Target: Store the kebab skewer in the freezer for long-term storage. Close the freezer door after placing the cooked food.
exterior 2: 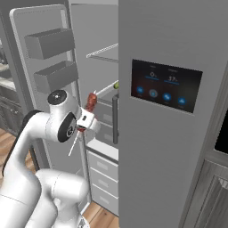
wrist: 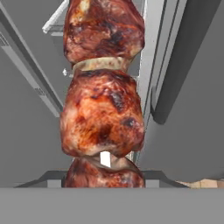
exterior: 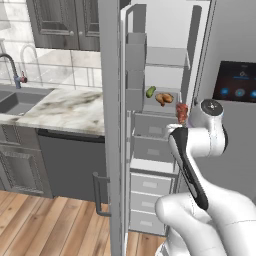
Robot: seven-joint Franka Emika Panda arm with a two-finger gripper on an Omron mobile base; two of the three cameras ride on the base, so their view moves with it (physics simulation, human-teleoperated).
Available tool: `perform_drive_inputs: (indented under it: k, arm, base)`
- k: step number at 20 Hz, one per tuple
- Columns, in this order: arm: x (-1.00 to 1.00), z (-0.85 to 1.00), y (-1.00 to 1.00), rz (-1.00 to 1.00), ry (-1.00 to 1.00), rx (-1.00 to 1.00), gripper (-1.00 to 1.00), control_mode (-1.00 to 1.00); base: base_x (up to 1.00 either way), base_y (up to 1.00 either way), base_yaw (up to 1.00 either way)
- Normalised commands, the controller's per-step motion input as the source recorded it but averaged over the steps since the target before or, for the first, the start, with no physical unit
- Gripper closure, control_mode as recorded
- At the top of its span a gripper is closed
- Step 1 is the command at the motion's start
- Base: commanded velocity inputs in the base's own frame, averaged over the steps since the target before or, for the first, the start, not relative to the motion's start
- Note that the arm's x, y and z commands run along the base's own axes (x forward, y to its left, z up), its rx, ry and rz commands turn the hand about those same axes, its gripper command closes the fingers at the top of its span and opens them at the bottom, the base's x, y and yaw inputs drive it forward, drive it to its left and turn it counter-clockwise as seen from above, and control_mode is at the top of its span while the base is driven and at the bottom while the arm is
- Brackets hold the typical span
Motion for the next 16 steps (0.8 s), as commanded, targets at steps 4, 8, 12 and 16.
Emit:
perform_drive_inputs:
  k: [4,8,12,16]
  arm:
    - [0.18,-0.02,0.00,0.00,-0.37,-0.11,1.00,-1.00]
    - [0.29,0.00,0.00,-0.02,-0.14,-0.04,1.00,-1.00]
    - [0.48,0.00,0.00,-0.12,0.00,0.00,1.00,-1.00]
    - [0.44,0.00,0.02,-0.12,0.00,0.02,1.00,-1.00]
  base:
    - [0.00,0.00,0.00]
    - [0.00,0.00,0.00]
    - [0.00,0.00,0.00]
    - [0.00,0.00,0.00]
